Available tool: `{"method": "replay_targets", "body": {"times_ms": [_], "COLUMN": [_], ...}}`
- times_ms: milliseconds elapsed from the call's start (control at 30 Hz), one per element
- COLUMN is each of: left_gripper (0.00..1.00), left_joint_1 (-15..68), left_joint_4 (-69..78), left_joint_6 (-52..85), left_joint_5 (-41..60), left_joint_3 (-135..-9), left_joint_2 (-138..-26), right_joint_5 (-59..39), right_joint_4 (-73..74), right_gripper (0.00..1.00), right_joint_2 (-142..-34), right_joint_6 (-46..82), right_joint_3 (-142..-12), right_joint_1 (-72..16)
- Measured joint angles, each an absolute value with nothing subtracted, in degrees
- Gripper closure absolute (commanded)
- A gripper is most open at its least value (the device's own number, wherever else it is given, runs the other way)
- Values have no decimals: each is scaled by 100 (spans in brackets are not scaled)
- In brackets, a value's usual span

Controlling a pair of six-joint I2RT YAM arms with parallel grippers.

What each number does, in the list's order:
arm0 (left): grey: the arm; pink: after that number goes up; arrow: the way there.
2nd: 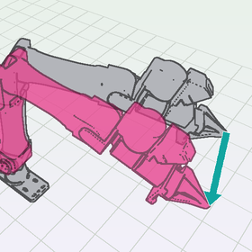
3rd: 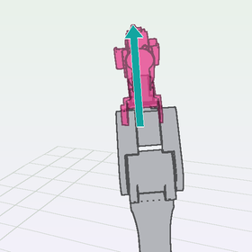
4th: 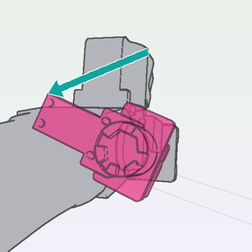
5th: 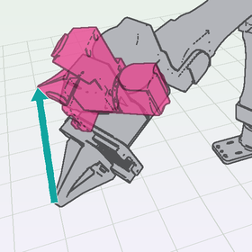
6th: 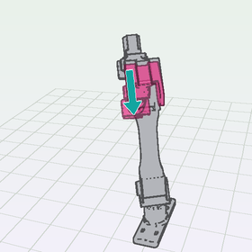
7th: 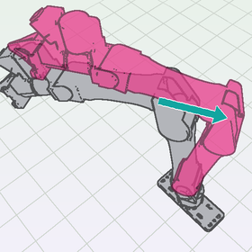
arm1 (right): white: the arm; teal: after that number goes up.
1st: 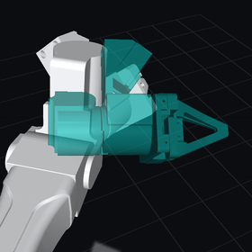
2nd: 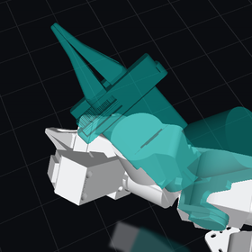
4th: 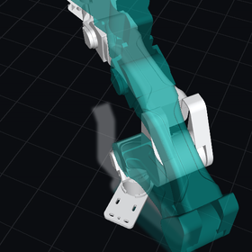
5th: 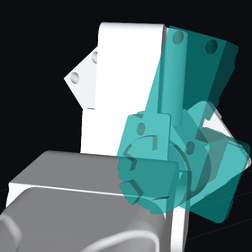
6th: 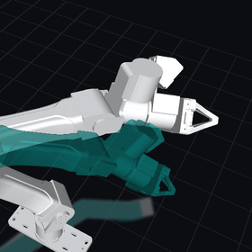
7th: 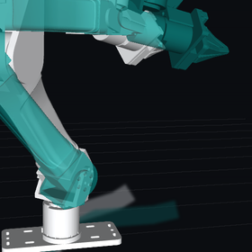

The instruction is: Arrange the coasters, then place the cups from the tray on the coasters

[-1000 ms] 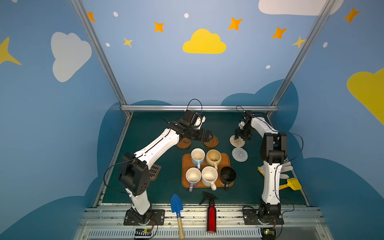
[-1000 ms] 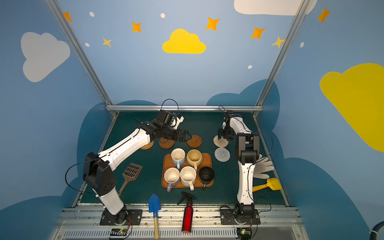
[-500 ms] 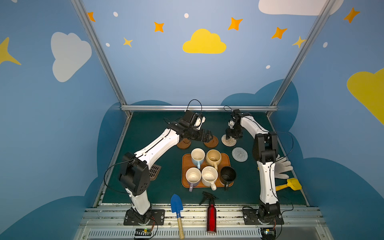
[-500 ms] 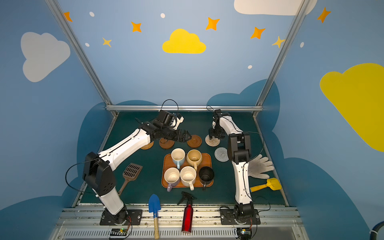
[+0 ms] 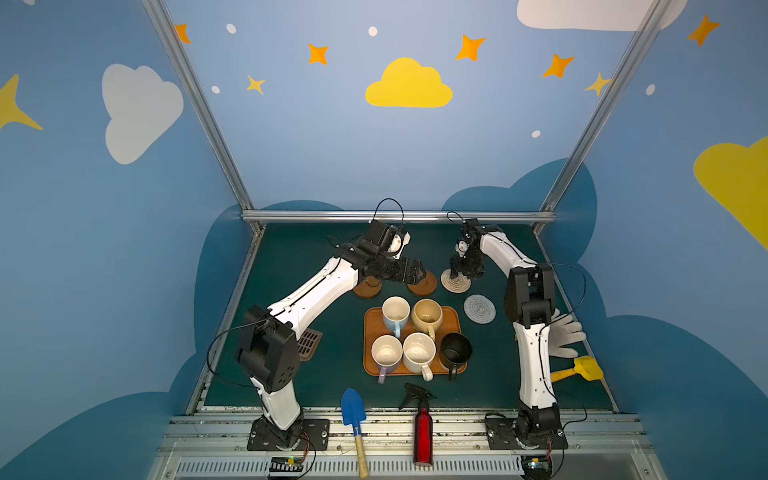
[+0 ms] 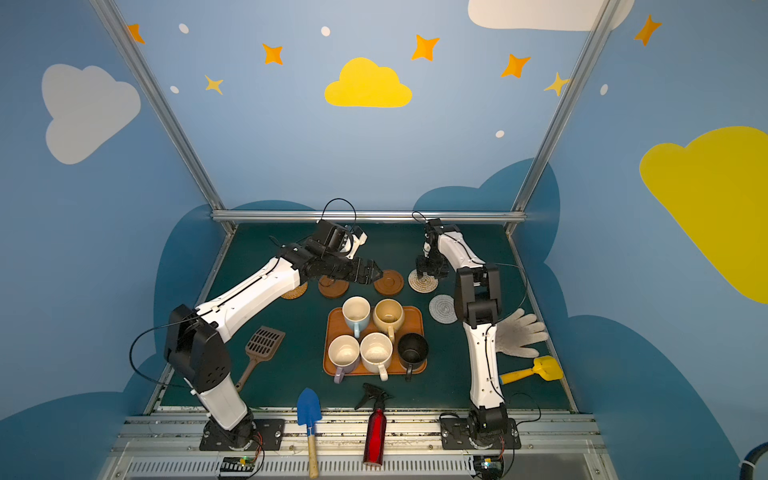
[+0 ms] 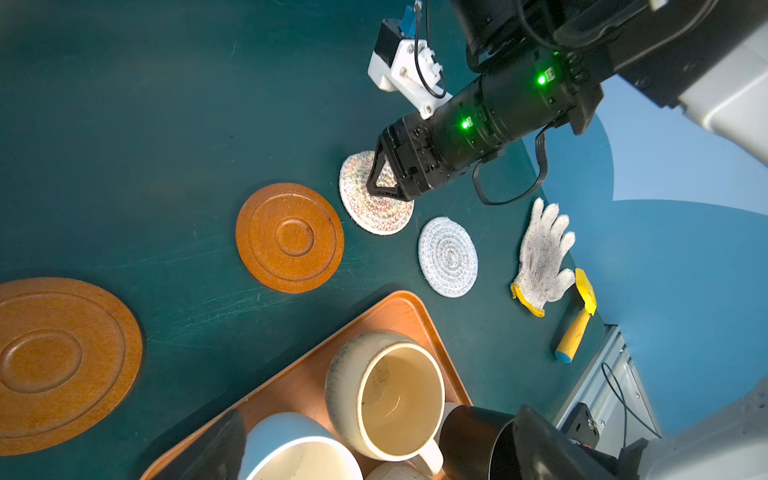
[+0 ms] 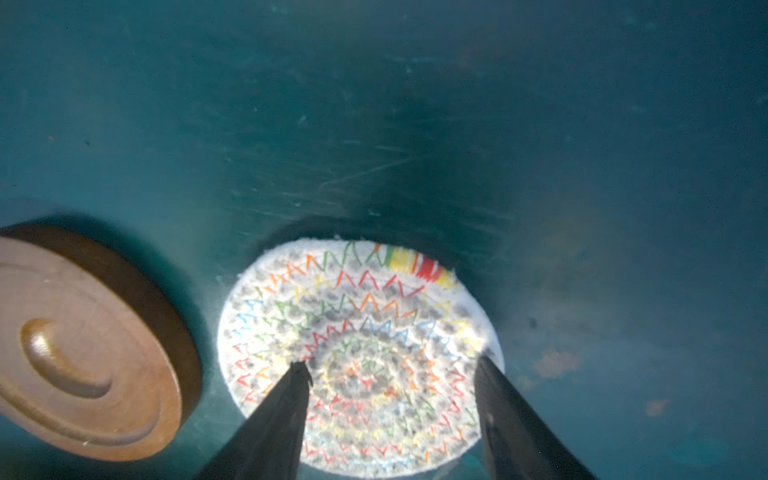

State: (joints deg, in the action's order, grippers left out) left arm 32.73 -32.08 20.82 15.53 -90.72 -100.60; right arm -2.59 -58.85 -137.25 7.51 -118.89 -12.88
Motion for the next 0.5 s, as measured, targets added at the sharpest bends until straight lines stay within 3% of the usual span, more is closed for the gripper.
{"method": "replay_targets", "body": {"times_ms": [500], "left_gripper": [0], "left_joint_1": [3262], "left_joint_4": [-3208], "left_joint_6": [2086], "left_joint_5": [1555], "left_joint_3": [-9063], "left_joint_2": [-10038], "right_joint_5": [-274], "right_joint_4": [-5828], "right_gripper": [34], "right_joint_2": [-13633], "right_joint_6": [784], "right_joint_3": [-11723], "right_joint_1": [-1275]}}
